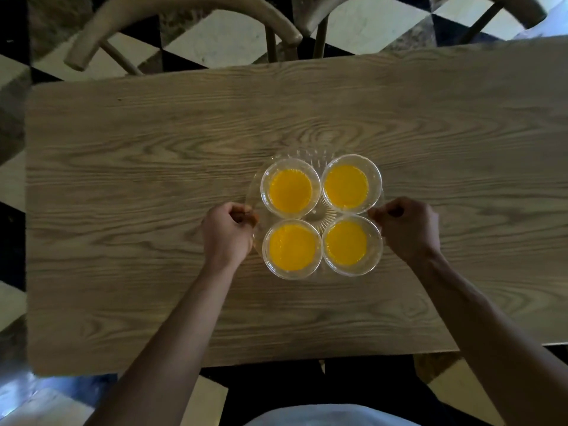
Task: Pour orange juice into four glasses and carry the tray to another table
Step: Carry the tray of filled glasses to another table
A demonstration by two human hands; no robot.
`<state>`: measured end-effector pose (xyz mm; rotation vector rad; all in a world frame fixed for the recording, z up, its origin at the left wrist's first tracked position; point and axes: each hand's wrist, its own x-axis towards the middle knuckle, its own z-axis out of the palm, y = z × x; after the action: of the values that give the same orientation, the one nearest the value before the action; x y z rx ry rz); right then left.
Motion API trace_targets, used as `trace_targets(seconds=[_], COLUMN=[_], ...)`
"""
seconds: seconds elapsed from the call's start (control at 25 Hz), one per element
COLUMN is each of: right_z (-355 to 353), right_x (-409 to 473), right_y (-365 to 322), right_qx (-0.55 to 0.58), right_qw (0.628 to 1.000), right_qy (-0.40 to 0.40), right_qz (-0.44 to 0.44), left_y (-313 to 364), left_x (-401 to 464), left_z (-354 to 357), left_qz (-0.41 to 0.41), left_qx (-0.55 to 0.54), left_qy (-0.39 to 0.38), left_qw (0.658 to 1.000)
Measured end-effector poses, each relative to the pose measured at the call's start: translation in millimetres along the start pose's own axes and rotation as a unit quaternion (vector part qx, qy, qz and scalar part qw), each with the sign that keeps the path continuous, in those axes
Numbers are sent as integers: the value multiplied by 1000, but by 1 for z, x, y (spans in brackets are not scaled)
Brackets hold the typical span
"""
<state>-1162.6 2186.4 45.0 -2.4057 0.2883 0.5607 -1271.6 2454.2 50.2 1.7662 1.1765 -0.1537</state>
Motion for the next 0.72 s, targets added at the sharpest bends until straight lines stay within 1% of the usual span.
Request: trace_targets(seconds=[0.24, 0.44, 0.72], right_z=[7, 9, 12], right_x=[9, 13, 17], right_y=[-1, -2, 3], right_qx=[-10, 7, 8], right_qw=[1000, 1000, 1000], right_qy=[4, -5, -6], right_qz=[5, 22, 18], left_y=[-7, -14, -13], left_x=[14, 26, 23], left_z=[5, 7, 10], left_qz=[-5, -6, -9], left_qx=[17, 6, 4], left_qy=[-1, 0, -13], left_qw=[1000, 1000, 1000])
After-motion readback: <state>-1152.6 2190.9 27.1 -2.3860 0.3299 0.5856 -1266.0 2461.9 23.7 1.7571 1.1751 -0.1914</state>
